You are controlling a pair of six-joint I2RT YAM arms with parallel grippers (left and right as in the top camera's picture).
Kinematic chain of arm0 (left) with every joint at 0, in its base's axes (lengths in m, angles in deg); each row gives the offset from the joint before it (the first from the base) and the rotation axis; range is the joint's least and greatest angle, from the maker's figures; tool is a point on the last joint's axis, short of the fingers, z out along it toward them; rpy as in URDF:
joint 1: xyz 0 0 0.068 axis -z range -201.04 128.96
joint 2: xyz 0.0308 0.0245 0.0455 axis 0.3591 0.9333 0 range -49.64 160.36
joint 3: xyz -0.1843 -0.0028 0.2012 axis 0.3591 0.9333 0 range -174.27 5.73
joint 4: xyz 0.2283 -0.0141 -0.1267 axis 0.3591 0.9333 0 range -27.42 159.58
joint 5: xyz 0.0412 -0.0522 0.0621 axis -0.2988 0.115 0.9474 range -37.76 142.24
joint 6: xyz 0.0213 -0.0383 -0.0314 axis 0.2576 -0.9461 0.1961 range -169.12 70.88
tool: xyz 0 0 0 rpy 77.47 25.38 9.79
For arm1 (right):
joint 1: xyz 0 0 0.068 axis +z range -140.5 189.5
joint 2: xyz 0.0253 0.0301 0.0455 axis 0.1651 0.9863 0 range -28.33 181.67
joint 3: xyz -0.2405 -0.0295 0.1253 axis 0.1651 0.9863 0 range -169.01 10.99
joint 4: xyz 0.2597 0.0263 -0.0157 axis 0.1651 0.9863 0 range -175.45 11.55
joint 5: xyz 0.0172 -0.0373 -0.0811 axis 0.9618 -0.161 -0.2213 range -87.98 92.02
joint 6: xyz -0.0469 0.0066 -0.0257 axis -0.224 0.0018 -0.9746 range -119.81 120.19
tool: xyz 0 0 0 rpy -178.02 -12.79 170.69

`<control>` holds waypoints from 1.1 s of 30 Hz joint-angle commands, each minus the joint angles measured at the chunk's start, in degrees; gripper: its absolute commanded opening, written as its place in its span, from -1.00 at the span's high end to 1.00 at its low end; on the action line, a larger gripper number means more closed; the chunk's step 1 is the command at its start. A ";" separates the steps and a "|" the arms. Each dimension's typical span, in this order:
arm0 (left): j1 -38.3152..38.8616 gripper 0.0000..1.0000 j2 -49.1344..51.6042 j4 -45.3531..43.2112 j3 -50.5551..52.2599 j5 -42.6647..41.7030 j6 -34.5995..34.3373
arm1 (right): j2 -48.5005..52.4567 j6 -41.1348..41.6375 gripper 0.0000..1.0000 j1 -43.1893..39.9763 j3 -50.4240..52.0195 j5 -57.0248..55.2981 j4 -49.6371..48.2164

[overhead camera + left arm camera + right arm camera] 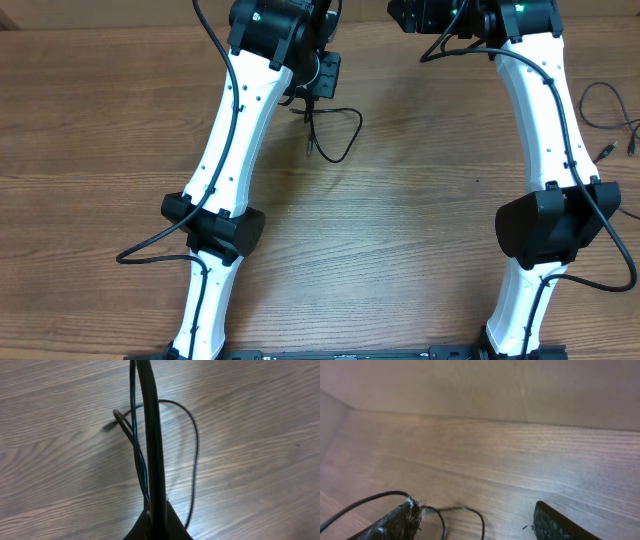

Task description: Untangle cables

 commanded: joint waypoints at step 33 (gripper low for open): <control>-2.47 0.91 -0.48 -5.60 -0.04 -25.81 -1.05 | -2.47 -42.25 -0.44 5.11 -0.44 20.02 5.27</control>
